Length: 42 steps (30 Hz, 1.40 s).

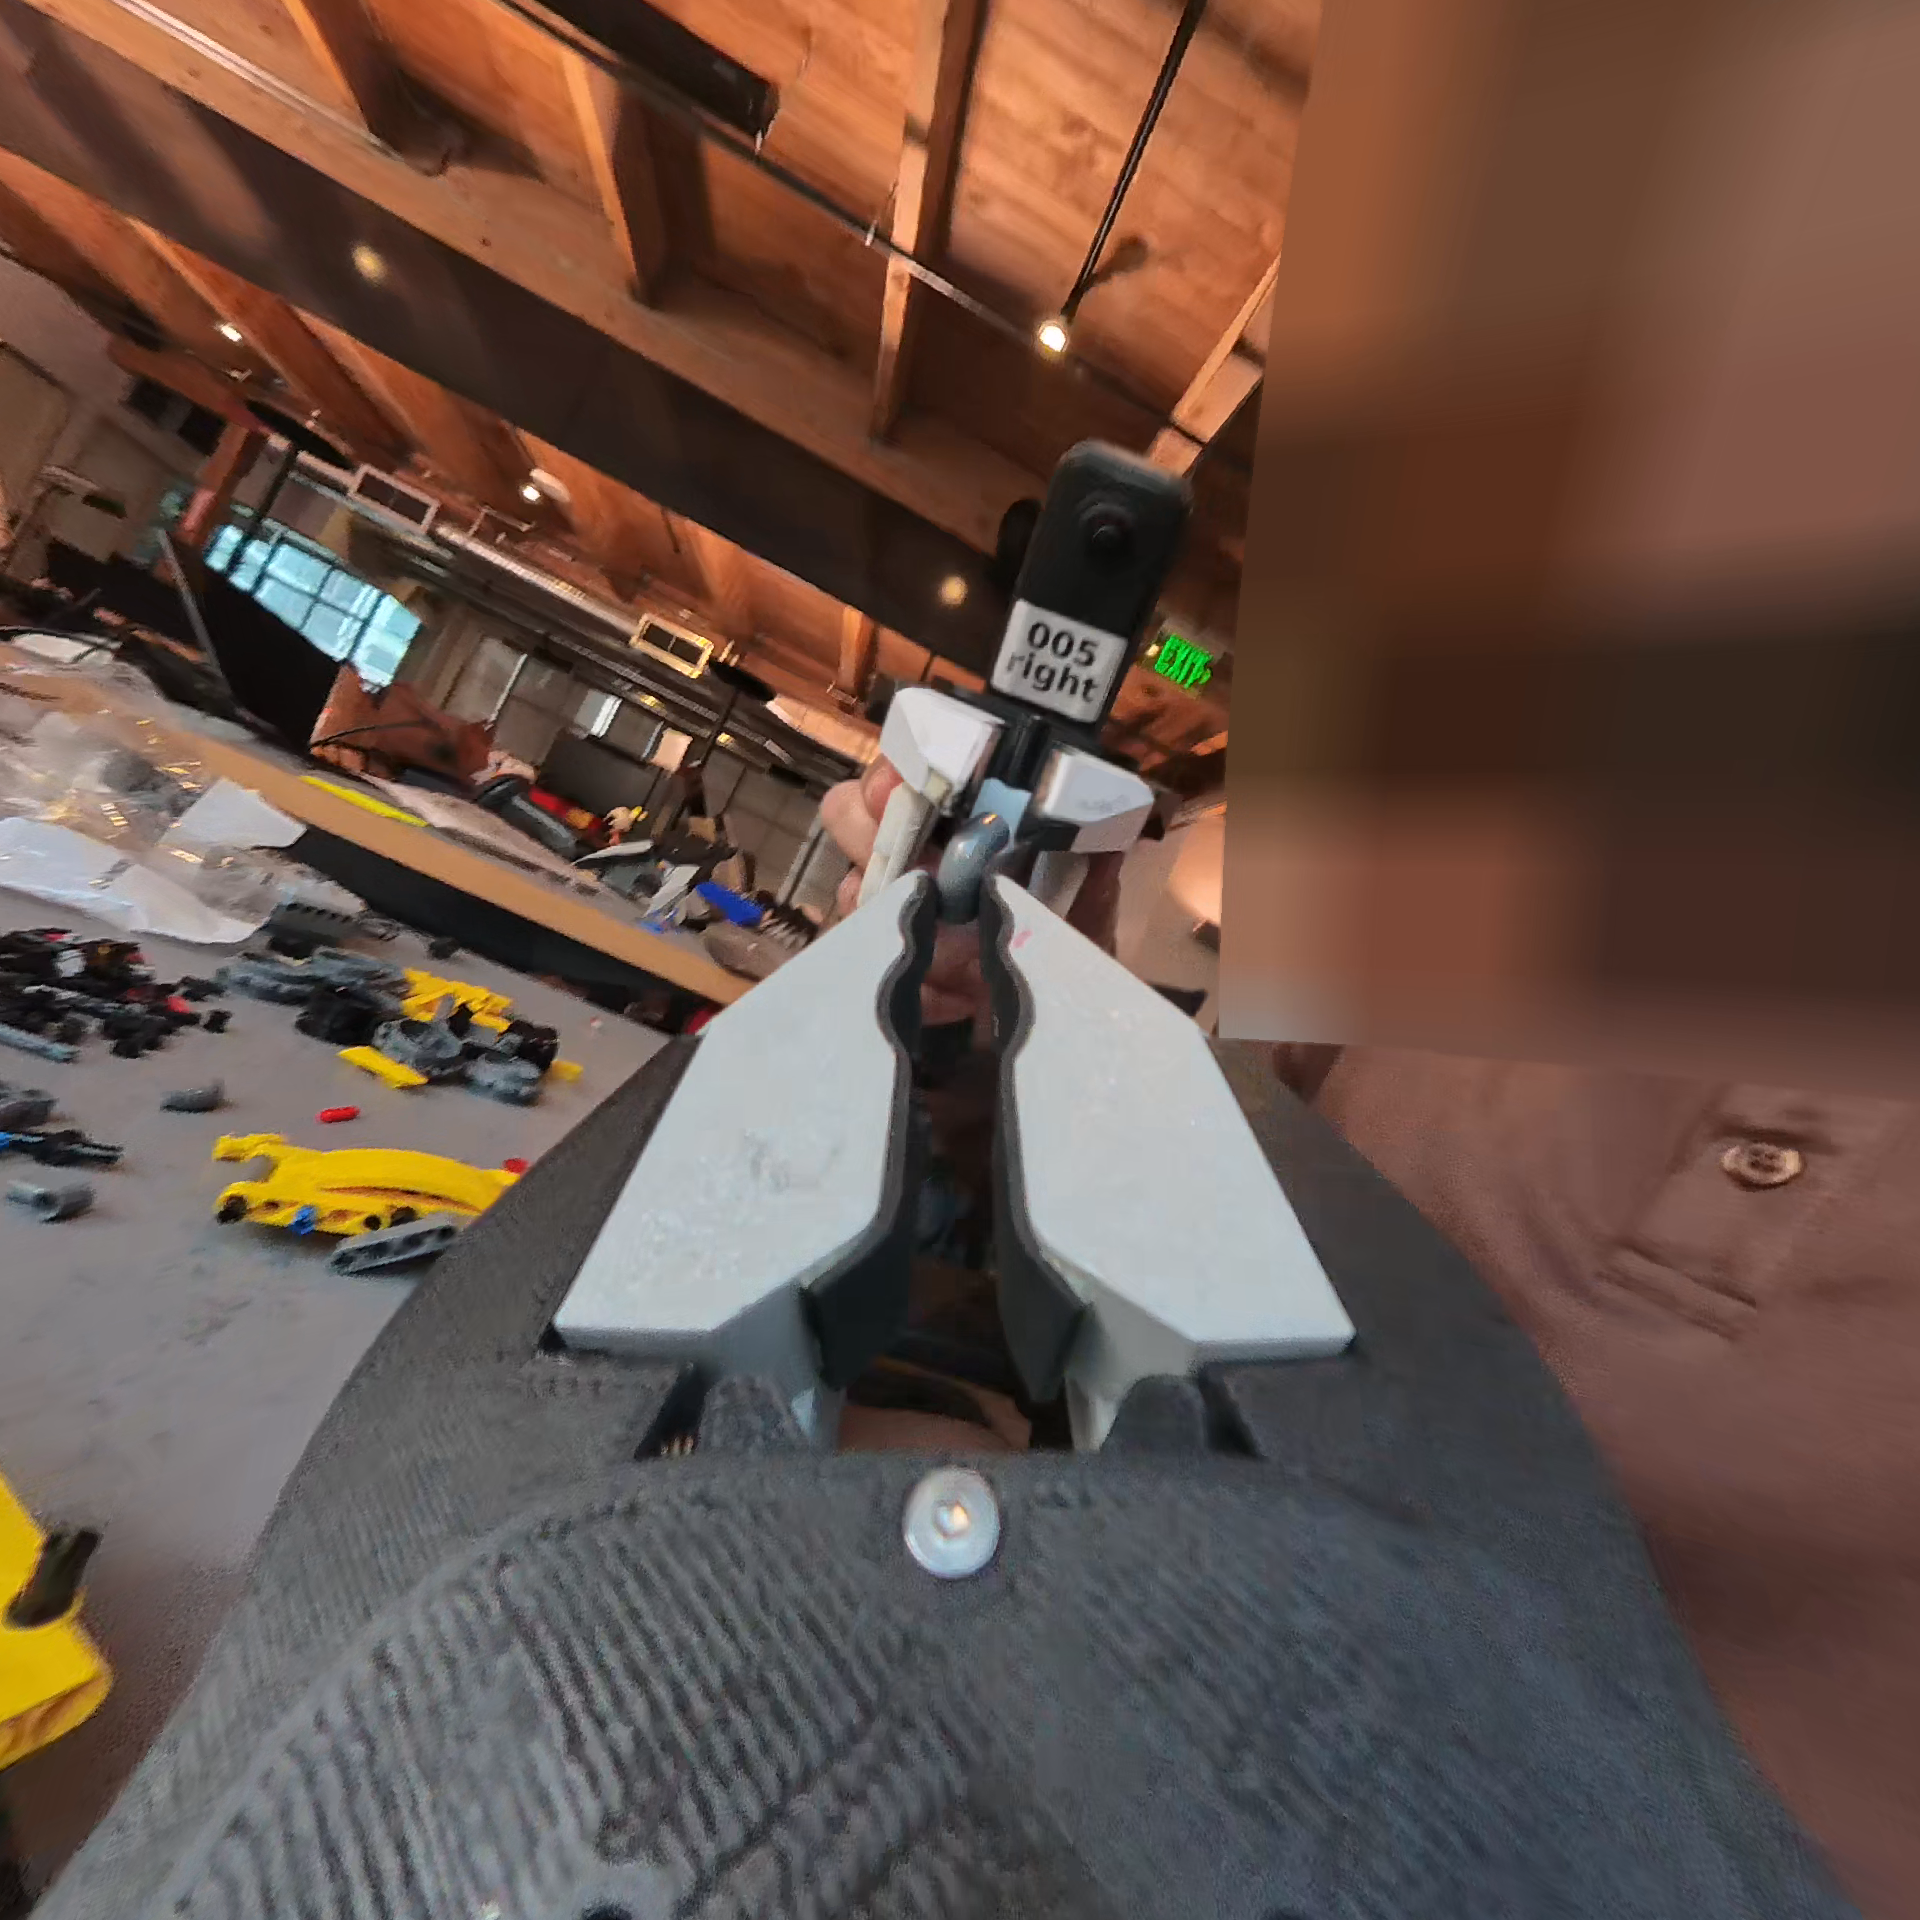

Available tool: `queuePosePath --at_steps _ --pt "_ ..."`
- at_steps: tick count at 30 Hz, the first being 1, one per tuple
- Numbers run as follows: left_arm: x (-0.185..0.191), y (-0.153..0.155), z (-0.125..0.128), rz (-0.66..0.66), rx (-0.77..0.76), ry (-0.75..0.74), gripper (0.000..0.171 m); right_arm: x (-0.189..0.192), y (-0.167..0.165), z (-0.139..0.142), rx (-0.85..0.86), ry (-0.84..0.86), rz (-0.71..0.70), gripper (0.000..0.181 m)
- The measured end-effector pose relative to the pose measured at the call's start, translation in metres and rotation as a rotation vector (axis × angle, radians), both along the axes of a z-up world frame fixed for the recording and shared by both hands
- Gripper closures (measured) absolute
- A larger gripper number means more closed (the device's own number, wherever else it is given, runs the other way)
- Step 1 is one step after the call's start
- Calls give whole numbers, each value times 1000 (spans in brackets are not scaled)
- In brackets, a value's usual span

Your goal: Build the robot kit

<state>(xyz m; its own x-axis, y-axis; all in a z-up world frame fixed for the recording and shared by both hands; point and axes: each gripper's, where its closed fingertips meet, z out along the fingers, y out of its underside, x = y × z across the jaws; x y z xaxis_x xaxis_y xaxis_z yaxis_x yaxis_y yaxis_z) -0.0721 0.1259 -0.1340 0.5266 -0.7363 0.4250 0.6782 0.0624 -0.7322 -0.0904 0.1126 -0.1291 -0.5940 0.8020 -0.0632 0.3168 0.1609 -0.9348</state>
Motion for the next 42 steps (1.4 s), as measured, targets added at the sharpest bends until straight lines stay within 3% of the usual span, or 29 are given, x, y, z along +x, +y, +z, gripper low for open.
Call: queuePosePath --at_steps 6,10,32,42 --pt "-5 19 -13 164 -137 327 166 0 19 -9 17 -9 -57 171" --pt "-2 21 -16 212 -156 433 166 2 26 -11 -6 -29 -52 170" --pt "-2 31 -27 241 -267 471 166 7 34 -28 -75 -90 -9 173" --pt "-11 36 -33 322 -348 549 166 -2 39 -31 -257 -121 -22 174"
